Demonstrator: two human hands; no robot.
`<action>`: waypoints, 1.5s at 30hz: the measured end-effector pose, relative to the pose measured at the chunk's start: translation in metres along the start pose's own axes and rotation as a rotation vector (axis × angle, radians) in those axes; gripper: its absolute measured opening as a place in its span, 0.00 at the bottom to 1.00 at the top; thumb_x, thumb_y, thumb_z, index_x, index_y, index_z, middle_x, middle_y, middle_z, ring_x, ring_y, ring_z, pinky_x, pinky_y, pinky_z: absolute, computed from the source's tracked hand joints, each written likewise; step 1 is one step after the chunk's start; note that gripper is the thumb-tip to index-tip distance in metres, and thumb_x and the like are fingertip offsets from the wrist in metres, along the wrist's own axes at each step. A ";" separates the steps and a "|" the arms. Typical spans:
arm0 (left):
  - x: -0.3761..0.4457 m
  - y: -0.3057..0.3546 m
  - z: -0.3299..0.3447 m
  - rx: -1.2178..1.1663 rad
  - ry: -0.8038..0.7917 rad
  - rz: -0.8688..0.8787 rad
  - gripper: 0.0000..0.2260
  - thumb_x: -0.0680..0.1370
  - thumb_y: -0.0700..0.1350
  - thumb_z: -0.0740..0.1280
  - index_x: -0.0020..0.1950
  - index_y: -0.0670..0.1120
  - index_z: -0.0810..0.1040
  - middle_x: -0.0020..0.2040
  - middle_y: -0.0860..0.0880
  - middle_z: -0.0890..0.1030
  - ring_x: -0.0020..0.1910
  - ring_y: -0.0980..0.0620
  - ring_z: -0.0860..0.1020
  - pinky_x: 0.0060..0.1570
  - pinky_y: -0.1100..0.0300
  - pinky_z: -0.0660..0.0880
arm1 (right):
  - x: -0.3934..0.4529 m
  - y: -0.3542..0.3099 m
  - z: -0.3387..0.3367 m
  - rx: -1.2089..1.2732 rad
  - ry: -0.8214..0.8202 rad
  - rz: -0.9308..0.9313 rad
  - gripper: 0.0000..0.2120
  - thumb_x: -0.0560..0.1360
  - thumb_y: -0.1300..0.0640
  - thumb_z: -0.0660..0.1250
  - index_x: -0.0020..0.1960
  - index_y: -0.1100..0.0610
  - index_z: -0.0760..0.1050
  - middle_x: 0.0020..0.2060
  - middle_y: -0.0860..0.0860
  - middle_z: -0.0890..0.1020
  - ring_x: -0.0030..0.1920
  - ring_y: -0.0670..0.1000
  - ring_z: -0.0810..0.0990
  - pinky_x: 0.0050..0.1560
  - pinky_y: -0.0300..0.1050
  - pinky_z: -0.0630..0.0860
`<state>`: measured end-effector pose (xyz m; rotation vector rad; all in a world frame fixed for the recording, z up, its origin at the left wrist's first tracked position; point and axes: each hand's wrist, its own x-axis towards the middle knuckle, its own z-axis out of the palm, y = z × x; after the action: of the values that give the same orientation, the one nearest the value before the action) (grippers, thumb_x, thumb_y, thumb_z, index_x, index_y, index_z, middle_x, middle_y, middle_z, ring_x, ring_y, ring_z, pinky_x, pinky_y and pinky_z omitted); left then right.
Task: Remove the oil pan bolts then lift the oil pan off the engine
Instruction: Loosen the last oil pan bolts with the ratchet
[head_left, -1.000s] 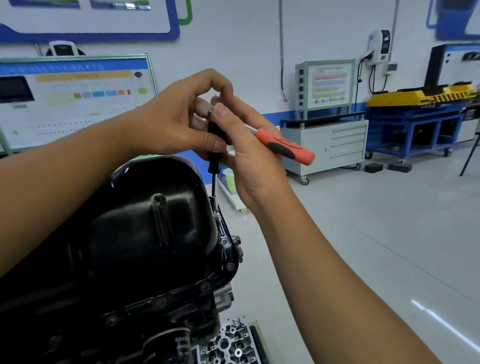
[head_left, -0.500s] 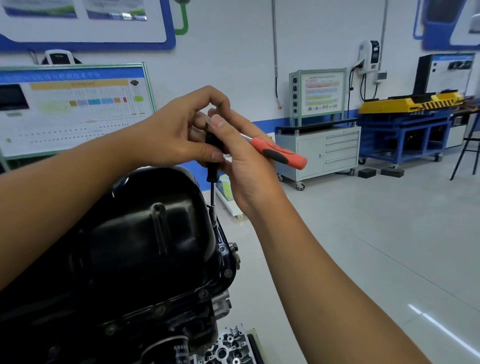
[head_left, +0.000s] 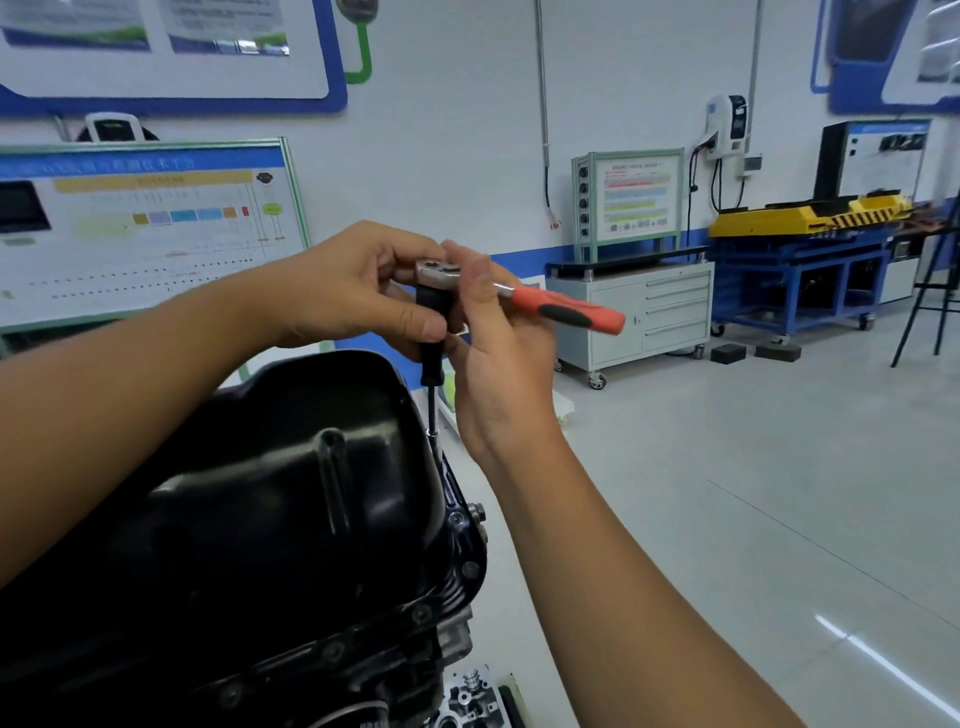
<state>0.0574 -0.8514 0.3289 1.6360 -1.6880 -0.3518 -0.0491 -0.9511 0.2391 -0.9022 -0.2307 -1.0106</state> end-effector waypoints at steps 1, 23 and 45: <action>-0.001 0.000 -0.002 -0.003 -0.010 -0.006 0.17 0.73 0.40 0.76 0.62 0.51 0.83 0.56 0.44 0.86 0.53 0.39 0.85 0.50 0.44 0.84 | 0.001 0.001 0.002 0.003 0.011 -0.001 0.17 0.82 0.52 0.67 0.61 0.64 0.80 0.48 0.54 0.88 0.51 0.53 0.87 0.59 0.60 0.82; 0.001 -0.007 -0.013 0.063 0.180 -0.112 0.19 0.66 0.37 0.82 0.53 0.38 0.81 0.49 0.35 0.84 0.48 0.34 0.85 0.50 0.41 0.84 | 0.004 0.022 0.021 -0.195 0.067 -0.117 0.08 0.76 0.59 0.76 0.55 0.55 0.84 0.50 0.47 0.88 0.55 0.51 0.86 0.58 0.51 0.83; 0.002 -0.005 -0.006 0.157 0.057 0.009 0.17 0.66 0.48 0.74 0.54 0.52 0.85 0.47 0.41 0.85 0.42 0.47 0.83 0.41 0.46 0.82 | 0.014 0.026 0.034 -0.041 0.132 -0.148 0.08 0.76 0.62 0.76 0.44 0.50 0.82 0.47 0.49 0.88 0.49 0.54 0.88 0.44 0.53 0.85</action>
<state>0.0649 -0.8522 0.3306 1.7342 -1.7157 -0.1698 -0.0133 -0.9291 0.2541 -0.8613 -0.1678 -1.2116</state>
